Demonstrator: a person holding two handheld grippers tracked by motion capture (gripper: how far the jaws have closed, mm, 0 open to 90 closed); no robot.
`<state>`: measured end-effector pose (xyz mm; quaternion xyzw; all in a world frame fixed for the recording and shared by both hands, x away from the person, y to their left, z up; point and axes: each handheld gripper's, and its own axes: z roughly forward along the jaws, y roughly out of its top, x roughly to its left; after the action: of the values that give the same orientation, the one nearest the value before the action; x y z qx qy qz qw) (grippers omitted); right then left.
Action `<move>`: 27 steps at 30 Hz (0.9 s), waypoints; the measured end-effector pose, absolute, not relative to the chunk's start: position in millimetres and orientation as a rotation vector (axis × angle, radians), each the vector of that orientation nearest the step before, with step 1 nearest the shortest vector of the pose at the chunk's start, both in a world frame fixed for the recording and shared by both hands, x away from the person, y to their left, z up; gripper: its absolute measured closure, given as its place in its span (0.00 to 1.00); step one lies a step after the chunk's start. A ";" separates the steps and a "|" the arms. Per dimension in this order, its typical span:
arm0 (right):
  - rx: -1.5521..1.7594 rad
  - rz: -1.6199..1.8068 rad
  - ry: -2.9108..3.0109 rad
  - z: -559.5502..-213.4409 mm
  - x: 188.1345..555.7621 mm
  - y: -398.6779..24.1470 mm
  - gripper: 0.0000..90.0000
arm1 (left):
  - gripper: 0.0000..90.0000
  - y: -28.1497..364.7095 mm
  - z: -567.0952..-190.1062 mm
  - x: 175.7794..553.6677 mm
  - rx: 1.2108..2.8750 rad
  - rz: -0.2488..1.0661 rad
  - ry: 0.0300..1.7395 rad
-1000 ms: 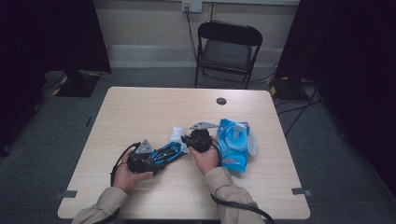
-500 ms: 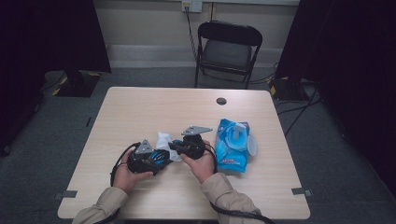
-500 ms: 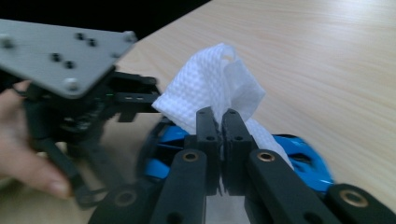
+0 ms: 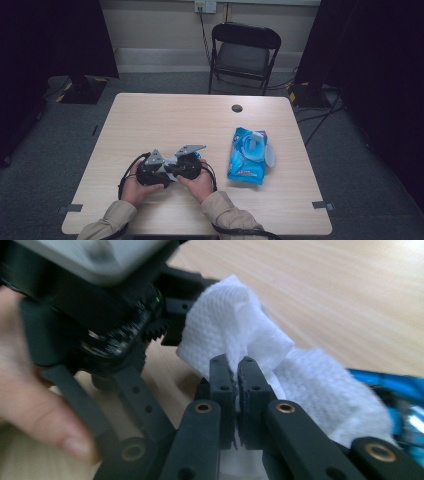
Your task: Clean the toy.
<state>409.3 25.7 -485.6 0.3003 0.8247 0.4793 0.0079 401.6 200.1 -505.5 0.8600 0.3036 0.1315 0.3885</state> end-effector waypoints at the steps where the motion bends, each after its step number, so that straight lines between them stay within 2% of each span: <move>1: 0.932 1.494 2.575 -488.0 409.5 27.4 0.97 | 0.26 200.5 -505.4 401.7 2.188 0.335 0.777; 27: 1.037 1.452 2.467 -484.6 433.0 12.1 0.97 | 0.26 200.5 -505.5 401.8 2.189 0.333 0.774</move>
<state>433.0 12.1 -484.6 0.3401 0.8094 0.4764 0.0485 401.8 200.5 -505.5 0.8603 0.3043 0.1309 0.3875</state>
